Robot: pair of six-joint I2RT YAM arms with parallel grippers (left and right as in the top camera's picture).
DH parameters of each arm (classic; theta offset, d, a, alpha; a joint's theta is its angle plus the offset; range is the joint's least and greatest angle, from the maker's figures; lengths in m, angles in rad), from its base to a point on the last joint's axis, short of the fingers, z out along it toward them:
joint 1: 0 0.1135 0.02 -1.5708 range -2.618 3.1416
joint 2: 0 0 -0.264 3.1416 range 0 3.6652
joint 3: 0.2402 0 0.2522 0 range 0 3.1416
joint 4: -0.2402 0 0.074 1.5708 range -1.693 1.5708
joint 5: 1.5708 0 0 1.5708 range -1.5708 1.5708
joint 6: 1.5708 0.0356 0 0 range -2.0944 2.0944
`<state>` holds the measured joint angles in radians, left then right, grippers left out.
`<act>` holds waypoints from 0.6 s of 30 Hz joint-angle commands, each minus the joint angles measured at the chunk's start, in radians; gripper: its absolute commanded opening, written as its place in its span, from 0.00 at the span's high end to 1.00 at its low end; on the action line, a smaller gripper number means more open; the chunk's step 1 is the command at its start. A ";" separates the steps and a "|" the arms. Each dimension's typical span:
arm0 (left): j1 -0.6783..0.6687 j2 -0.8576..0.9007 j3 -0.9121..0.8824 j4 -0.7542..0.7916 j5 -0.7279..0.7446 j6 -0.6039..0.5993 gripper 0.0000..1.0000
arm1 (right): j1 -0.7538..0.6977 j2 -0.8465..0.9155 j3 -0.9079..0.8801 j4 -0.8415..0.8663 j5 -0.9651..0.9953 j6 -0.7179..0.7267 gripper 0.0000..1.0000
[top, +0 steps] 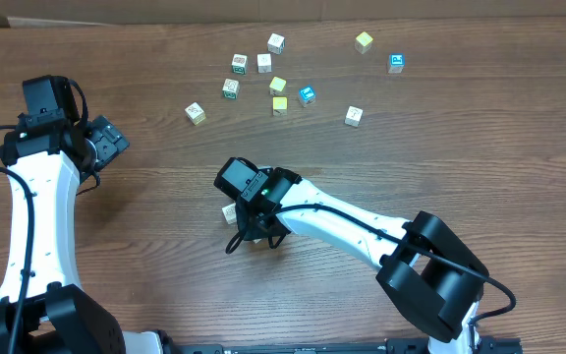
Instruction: Form a circle
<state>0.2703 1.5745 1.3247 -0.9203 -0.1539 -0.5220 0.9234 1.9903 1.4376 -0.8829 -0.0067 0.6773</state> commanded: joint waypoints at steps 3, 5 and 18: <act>-0.002 -0.009 0.011 0.002 -0.006 -0.013 0.00 | 0.001 -0.025 -0.006 0.003 0.013 0.000 0.52; -0.002 -0.009 0.011 0.002 -0.006 -0.013 0.00 | 0.001 -0.025 -0.006 0.001 0.012 0.000 0.51; -0.002 -0.009 0.011 0.002 -0.006 -0.013 0.00 | -0.001 -0.027 0.033 -0.013 -0.011 -0.032 0.49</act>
<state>0.2703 1.5745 1.3247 -0.9203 -0.1539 -0.5220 0.9237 1.9903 1.4376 -0.8906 -0.0116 0.6762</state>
